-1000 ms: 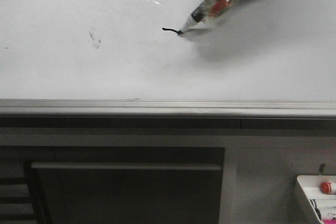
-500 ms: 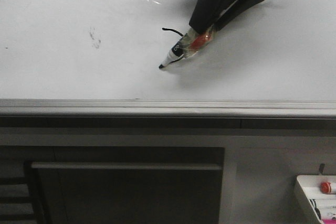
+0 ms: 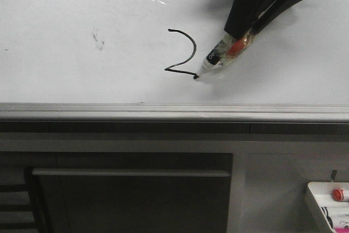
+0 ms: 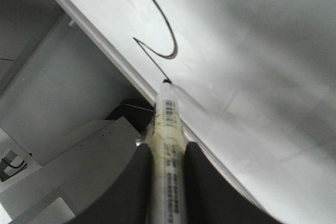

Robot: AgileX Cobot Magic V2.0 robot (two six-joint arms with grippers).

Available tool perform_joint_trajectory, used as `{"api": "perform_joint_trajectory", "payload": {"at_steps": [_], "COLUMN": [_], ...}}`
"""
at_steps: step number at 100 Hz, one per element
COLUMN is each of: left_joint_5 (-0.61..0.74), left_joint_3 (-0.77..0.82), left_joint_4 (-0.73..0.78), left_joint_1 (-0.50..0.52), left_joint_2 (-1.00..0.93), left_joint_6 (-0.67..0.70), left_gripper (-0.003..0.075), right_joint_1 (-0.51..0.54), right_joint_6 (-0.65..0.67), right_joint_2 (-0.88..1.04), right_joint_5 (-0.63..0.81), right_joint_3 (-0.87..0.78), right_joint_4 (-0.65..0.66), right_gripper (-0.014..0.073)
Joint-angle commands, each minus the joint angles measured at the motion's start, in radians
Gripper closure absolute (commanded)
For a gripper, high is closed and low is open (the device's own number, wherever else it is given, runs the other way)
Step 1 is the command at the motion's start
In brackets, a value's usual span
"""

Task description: Write number 2 on whiteboard

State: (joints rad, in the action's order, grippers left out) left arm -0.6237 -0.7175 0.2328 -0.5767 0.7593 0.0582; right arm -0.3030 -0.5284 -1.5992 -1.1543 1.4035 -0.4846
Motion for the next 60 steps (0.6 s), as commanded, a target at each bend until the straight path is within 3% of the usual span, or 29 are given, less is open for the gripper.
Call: {"api": "perform_joint_trajectory", "payload": {"at_steps": [1, 14, 28, 43, 60], "left_joint_5": [0.049, -0.02, -0.099, -0.118, -0.168], "left_joint_3": [-0.035, -0.083, -0.128, -0.131, -0.148], "left_joint_4": [0.004, -0.077, -0.317, -0.621, -0.901], "left_joint_1": [0.002, 0.002, 0.002, 0.002, 0.002], "left_joint_2": [0.001, 0.001, 0.005, 0.044, 0.137], "left_joint_6": [-0.015, -0.129, -0.437, -0.734, -1.003], "left_gripper": [0.0197, 0.0197, 0.0197, 0.0197, 0.0197], "right_joint_1": [0.0, 0.0, 0.0, -0.025, -0.153], "right_joint_6": [-0.061, -0.111, -0.156, -0.345, -0.535], "right_joint_2": [0.064, 0.128, 0.202, 0.277, 0.315], "right_joint_5": [0.031, -0.021, -0.074, -0.134, -0.132], "right_joint_3": [0.026, 0.026, 0.02, -0.023, -0.082], "right_joint_4": [-0.075, -0.126, -0.171, -0.261, -0.264], "right_gripper": [0.0566, 0.0566, 0.0566, 0.0566, 0.0566]}}
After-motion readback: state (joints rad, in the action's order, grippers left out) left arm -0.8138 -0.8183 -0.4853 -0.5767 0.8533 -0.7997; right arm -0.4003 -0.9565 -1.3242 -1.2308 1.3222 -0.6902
